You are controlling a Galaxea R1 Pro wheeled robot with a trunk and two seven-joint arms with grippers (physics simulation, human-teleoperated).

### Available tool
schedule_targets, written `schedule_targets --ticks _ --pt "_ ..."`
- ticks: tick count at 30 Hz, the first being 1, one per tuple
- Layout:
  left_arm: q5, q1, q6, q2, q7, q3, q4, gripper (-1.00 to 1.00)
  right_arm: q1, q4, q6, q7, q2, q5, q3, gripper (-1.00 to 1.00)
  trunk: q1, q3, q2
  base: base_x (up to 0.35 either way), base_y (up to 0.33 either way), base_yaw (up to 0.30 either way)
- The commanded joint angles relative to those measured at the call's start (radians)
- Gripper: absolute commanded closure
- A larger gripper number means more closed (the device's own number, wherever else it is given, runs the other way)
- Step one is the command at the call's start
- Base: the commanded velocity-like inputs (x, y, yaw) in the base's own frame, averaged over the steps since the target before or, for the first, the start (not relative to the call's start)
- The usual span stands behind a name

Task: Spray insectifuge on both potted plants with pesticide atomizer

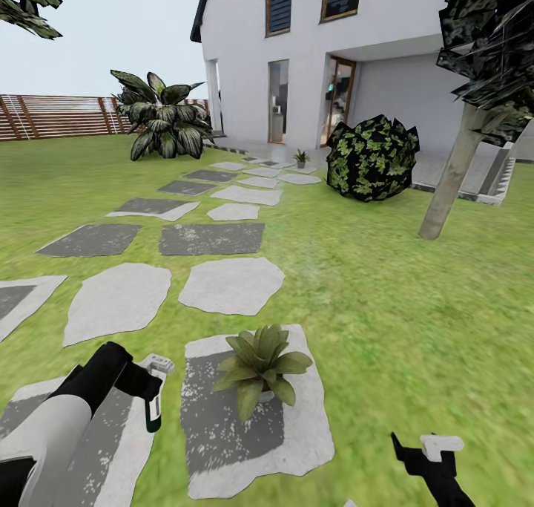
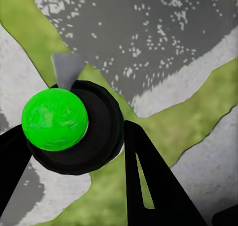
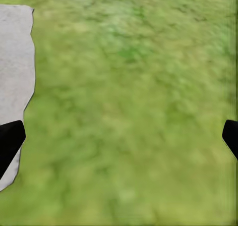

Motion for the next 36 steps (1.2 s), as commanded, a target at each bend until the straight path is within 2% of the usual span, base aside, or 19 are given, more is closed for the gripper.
schedule_targets --ticks 1,11,15,16,18,19,20,31,36 --pt "-0.009 -0.001 0.005 -0.001 -0.008 0.005 -0.001 1.0 -0.001 0.0 -0.006 0.007 0.001 0.003 -0.008 -1.0 0.0 -0.001 0.0 0.0 0.0 0.0" --pt "-0.015 -0.003 0.01 -0.002 -0.023 -0.003 0.003 1.0 -0.001 0.025 -0.009 0.005 0.002 0.002 -0.008 -1.0 0.0 -0.001 0.0 0.0 0.0 0.0" --pt "-0.017 -0.003 0.01 -0.001 -0.065 -0.005 0.011 1.0 -0.001 0.048 -0.051 0.004 0.001 -0.024 -0.008 -1.0 0.0 -0.001 0.0 0.0 0.0 0.0" --pt "-0.02 -0.003 0.013 0.0 -0.094 -0.016 0.013 1.0 0.0 0.054 -0.091 0.004 0.001 -0.038 -0.008 -1.0 0.0 -0.001 0.0 0.0 0.0 0.0" --pt "-0.042 -0.003 0.026 0.0 -0.117 -0.048 0.015 1.0 0.003 0.07 -0.119 -0.01 0.001 -0.045 -0.007 -1.0 0.0 -0.001 0.0 0.0 0.0 0.0" --pt "-0.066 -0.001 0.041 0.001 -0.131 -0.075 0.016 1.0 0.005 0.075 -0.124 -0.02 0.001 -0.047 -0.007 -1.0 0.0 -0.001 0.0 0.0 0.0 0.0" --pt "-0.264 0.009 0.169 -0.014 -0.28 -0.213 0.006 1.0 0.007 0.113 -0.131 -0.047 0.003 -0.047 -0.005 -1.0 0.0 -0.001 0.0 0.089 0.086 -0.008" --pt "-0.263 0.009 0.171 -0.015 -0.28 -0.212 0.005 1.0 0.007 0.113 -0.131 -0.046 0.004 -0.047 -0.005 -1.0 0.0 -0.001 0.0 0.01 0.009 -0.006" --pt "-0.263 0.009 0.172 -0.015 -0.28 -0.213 0.007 1.0 0.007 0.113 -0.131 -0.045 0.004 -0.047 -0.005 -1.0 0.0 -0.001 0.0 0.0 0.0 -0.208"
